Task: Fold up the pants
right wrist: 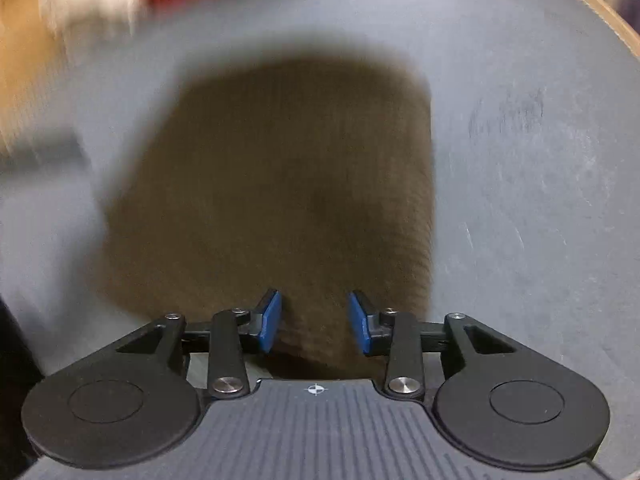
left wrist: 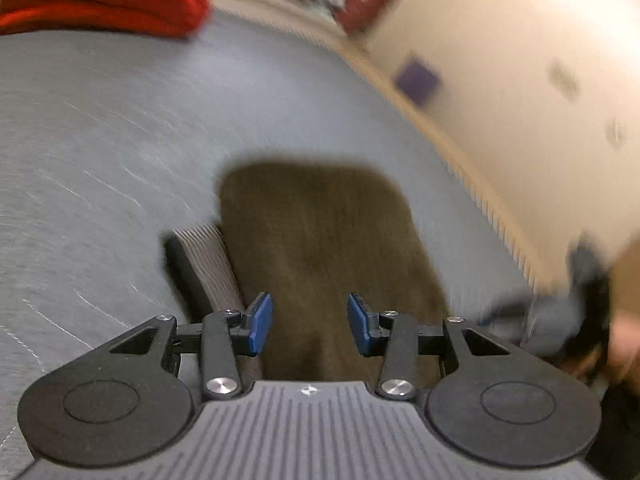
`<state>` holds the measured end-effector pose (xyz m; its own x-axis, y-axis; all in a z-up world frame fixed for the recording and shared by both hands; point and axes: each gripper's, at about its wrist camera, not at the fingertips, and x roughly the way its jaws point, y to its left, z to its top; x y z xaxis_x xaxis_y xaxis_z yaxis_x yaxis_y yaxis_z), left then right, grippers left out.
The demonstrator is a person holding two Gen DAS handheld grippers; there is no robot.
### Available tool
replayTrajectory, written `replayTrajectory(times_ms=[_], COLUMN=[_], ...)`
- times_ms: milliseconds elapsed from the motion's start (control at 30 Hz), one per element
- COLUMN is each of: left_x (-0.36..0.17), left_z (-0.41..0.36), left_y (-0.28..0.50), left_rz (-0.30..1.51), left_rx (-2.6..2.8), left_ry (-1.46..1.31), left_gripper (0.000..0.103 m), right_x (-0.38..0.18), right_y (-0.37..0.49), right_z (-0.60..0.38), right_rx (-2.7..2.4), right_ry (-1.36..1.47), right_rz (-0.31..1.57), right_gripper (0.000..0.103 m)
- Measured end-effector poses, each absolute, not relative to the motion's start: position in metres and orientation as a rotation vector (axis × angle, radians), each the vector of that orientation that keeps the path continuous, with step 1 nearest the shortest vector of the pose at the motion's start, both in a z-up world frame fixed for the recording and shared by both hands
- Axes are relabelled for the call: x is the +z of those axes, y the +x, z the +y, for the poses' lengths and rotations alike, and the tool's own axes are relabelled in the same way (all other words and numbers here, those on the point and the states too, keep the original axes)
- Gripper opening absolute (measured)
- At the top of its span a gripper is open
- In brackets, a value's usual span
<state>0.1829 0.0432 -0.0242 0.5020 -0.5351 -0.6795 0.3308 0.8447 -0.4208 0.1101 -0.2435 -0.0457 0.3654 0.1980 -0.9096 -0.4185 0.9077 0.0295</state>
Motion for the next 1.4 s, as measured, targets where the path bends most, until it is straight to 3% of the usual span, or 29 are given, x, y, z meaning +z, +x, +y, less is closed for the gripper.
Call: replayTrajectory(times_ms=[133,267,400,667,833,1000,1133,1267,1400], left_x=[-0.056,-0.051,-0.046,-0.008,-0.004,0.001,0.011,0.025,0.046], left_z=[0.000,0.001,0.023,0.047,0.046,0.041,0.039,0.040,0.038], left_y=[0.173,0.165,0.160,0.135,0.132,0.128,0.114,0.096,0.075], left_rz=[1.028,1.020,0.994,0.840,0.806,0.794,0.766,0.725,0.645], left_rx=[-0.467,-0.454,-0.418,-0.343,-0.306,-0.263,-0.235,-0.174,-0.091], left_ry=[0.121,0.090,0.066,-0.014,-0.006,0.015,0.003,-0.055,-0.090], left_gripper=[0.047,0.049,0.050,0.052,0.057,0.079,0.084,0.086,0.095], right_x=[-0.024,0.013,0.012,-0.046,-0.055,-0.037,-0.024,-0.010,0.004], right_y=[0.115,0.135,0.176,0.253,0.262,0.248,0.233,0.206,0.173], right_z=[-0.262,-0.276,-0.278,-0.255,-0.252,-0.260,-0.261,-0.263,-0.263], right_rx=[0.403,0.320,0.240,0.144,0.139,0.149,0.109,0.096,0.084], right_ry=[-0.059,0.139,0.231,0.138,0.135,0.146,0.089,0.097,0.093], right_rz=[1.080,0.831,0.755,0.937,0.929,0.908,0.896,0.874,0.838], right_gripper=[0.039,0.040,0.041,0.040,0.041,0.041,0.049,0.050,0.052])
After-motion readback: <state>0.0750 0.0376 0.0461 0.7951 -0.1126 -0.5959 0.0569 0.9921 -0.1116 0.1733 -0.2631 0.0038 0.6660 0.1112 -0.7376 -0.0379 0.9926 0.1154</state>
